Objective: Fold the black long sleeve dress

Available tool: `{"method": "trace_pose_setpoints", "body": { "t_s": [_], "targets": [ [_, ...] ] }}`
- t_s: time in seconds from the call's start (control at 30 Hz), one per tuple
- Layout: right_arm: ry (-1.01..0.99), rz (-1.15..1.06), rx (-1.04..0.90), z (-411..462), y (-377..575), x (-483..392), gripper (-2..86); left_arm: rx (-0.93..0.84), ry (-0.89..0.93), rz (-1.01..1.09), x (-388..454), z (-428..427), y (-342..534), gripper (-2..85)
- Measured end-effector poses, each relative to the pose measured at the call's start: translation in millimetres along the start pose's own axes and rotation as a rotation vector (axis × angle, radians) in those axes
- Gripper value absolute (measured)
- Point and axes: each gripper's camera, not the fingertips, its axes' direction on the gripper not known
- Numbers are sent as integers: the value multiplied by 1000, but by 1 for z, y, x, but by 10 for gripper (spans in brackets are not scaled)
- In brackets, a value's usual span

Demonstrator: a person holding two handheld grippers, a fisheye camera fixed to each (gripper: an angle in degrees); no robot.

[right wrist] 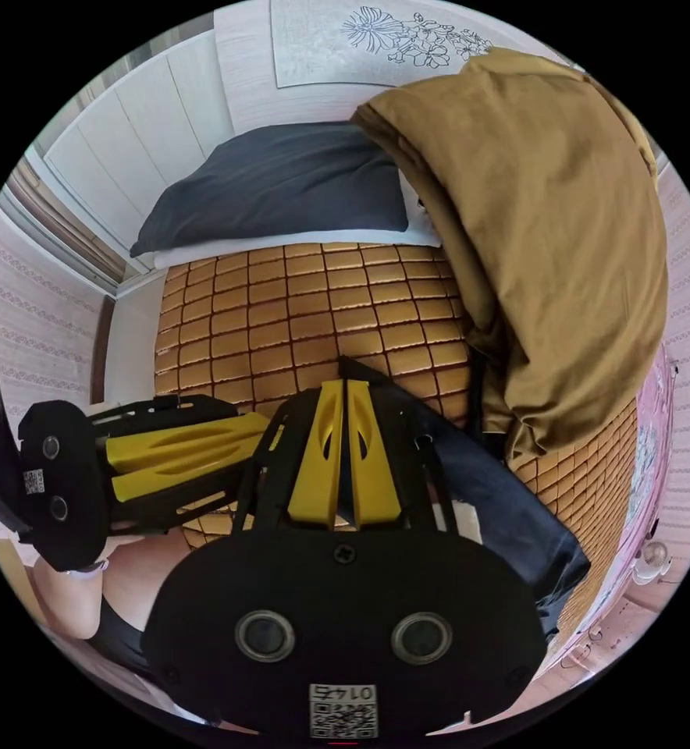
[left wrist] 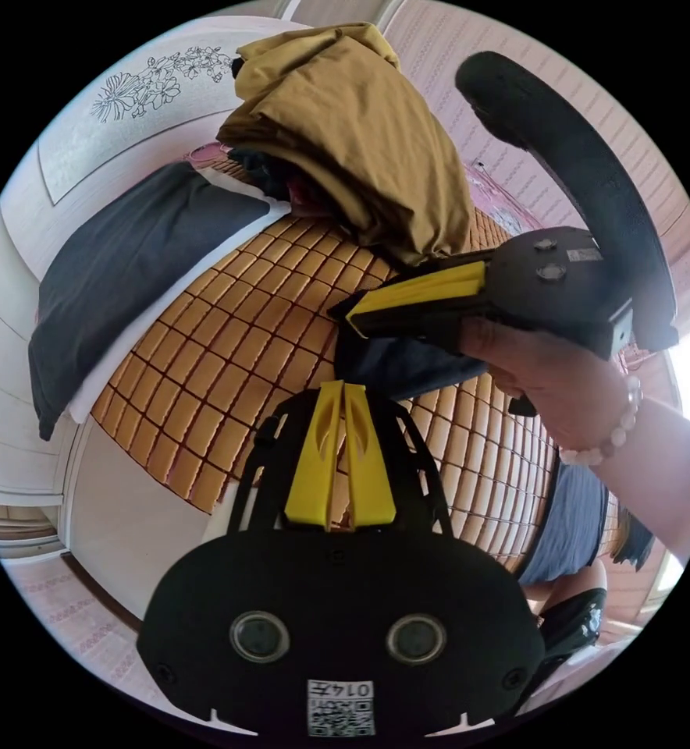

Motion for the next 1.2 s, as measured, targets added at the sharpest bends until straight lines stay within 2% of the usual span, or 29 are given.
{"method": "trace_pose_setpoints", "body": {
  "t_s": [0.07, 0.27, 0.33, 0.47, 0.57, 0.63, 0.7, 0.83, 1.0, 1.2],
  "targets": [
    [6, 22, 34, -11, 17, 8, -9, 35, 9, 37, 10, -1, 5, -10],
    [8, 229, 305, -105, 130, 64, -9, 363, 149, 270, 89, -58, 28, -10],
    [35, 315, 418, -148, 186, 81, -9, 473, 272, 412, 142, -83, 44, -10],
    [149, 532, 638, -241, 353, 94, -5, 522, 530, 645, 223, -108, 79, -10],
    [221, 682, 667, -273, 471, 72, 2, 399, 712, 825, 284, -99, 116, -9],
    [215, 799, 593, -267, 531, 59, 6, 192, 784, 915, 323, -64, 147, -7],
    [233, 940, 462, -234, 603, 40, 15, 49, 794, 944, 343, -35, 170, -4],
    [188, 1101, 232, -172, 672, 24, 43, -190, 751, 996, 374, 15, 209, 5],
    [84, 1164, 247, -133, 702, 35, 62, -258, 647, 1062, 410, 40, 220, 35],
    [93, 1165, 245, -109, 714, 72, 67, -279, 522, 1153, 472, 74, 226, 71]
  ]
}}
